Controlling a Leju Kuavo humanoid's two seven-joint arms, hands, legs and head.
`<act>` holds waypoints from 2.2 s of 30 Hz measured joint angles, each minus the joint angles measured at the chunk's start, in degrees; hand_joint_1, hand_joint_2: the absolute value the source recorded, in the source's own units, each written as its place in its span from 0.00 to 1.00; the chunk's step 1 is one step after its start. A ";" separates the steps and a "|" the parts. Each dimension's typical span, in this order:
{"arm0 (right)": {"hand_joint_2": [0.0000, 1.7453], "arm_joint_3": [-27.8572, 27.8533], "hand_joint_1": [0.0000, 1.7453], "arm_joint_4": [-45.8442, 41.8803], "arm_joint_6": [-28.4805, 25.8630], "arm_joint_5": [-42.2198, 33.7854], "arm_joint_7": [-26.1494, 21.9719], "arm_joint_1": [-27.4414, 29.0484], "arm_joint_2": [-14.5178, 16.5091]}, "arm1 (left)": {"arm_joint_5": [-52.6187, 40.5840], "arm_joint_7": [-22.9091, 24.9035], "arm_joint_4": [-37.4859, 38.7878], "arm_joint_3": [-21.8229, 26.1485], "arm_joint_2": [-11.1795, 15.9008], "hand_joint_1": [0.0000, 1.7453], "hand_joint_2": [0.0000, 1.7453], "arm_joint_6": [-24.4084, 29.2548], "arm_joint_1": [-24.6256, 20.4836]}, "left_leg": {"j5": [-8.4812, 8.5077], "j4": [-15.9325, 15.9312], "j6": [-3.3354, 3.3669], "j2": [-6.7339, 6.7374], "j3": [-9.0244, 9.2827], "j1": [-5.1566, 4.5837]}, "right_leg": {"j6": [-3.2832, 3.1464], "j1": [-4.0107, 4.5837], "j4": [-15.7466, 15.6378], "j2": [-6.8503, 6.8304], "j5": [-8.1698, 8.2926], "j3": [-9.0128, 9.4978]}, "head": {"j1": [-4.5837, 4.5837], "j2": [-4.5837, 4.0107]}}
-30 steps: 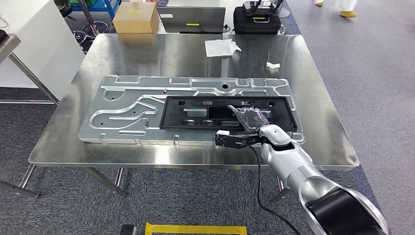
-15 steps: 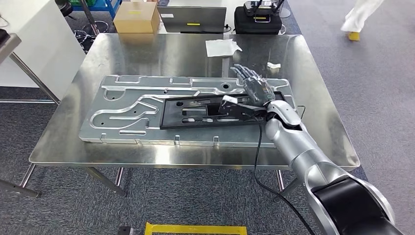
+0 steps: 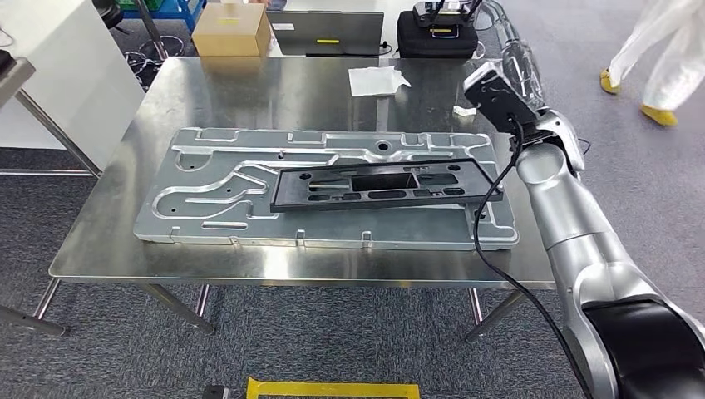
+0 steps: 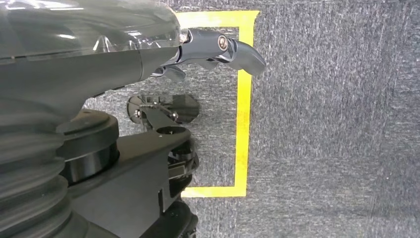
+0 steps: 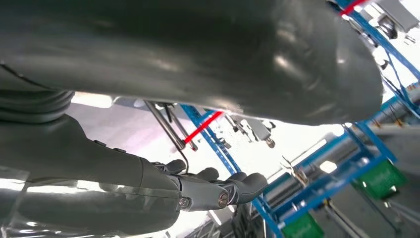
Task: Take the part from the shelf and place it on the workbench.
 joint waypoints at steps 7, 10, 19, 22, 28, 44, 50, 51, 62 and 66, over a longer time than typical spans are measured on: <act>0.00 -1.86 0.00 -6.56 0.89 -4.44 0.50 2.24 -2.50 | 0.13 -0.02 -0.01 0.00 -0.41 0.00 0.00 -0.36 -0.58 | -0.01 -0.01 0.01 -0.02 0.01 0.02 | 0.04 0.03 0.00 -0.01 -0.05 0.03 | 0.00 0.00; 0.00 -2.66 0.00 -8.85 0.80 -4.57 0.50 4.24 -3.12 | 0.44 -0.49 -0.05 0.04 -0.45 0.00 0.00 -0.43 -0.87 | -0.01 -0.01 0.01 -0.01 0.01 0.01 | 0.04 0.04 0.00 0.00 -0.05 0.02 | 0.00 0.00; 0.00 -5.14 0.00 -14.48 0.52 -4.56 0.48 10.23 -4.12 | 1.76 -1.31 -0.24 1.44 -0.40 0.00 0.00 -1.93 -1.27 | -0.26 0.33 0.54 -0.01 -0.07 -0.25 | 0.46 -0.25 -0.22 0.05 0.02 0.10 | 0.00 0.00; 0.00 -6.40 0.00 -17.18 0.55 -4.72 0.77 12.15 -4.72 | 2.31 -1.02 -0.34 2.03 -0.43 0.00 0.00 -3.55 -1.46 | 0.32 -0.51 1.12 0.09 0.39 0.02 | 1.03 -0.18 -0.21 -0.03 -0.15 0.29 | 0.00 0.00; 0.00 -9.23 0.00 -21.15 1.81 -6.10 0.98 16.66 -7.60 | 2.45 0.02 -0.48 2.86 -0.48 0.00 0.00 -4.67 -1.68 | 1.00 -1.51 1.52 0.41 0.73 0.49 | 2.22 -0.79 15.84 -0.38 -7.82 -6.84 | 0.02 0.00; 0.00 -10.29 0.00 -22.69 3.67 -7.17 -0.03 16.77 -9.38 | 3.05 0.10 -0.57 4.32 -0.46 0.00 0.00 -4.57 -1.83 | -9.80 17.40 -2.42 0.84 -5.87 1.21 | -0.85 -0.99 1.76 -0.99 1.97 -3.62 | 0.00 0.00; 0.00 -10.29 0.00 -22.96 3.19 -7.29 0.16 17.36 -9.62 | 2.93 0.78 -0.82 4.70 -0.37 0.00 0.00 -4.56 -2.28 | -5.06 0.89 -1.07 0.79 4.75 0.58 | 0.59 -0.87 1.51 -1.09 4.01 -4.85 | -0.01 0.00; 0.00 -10.30 0.00 -22.97 3.11 -7.32 0.19 17.70 -9.72 | 2.88 0.90 -0.84 4.75 -0.33 0.00 0.00 -4.56 -2.33 | -4.51 0.87 -0.81 0.79 4.50 0.48 | 1.01 -0.88 1.25 -1.10 4.45 -4.81 | -0.02 0.00; 0.00 -11.10 0.00 -21.96 2.82 -9.56 -2.02 20.46 -12.07 | 2.43 2.88 -0.87 5.48 0.33 0.00 0.00 -2.11 -2.64 | 1.07 1.00 1.00 1.16 -2.30 0.51 | 2.16 -0.94 9.51 -1.01 -3.10 -2.95 | -0.02 0.00; 0.00 -11.59 0.00 -21.98 2.66 -11.59 -3.59 21.48 -13.74 | 2.46 3.16 -0.87 5.69 0.87 0.00 0.00 -2.10 -2.23 | 2.38 1.59 -0.14 0.94 -3.48 0.44 | 1.03 -0.19 1.29 -0.95 -2.73 2.01 | -0.15 0.00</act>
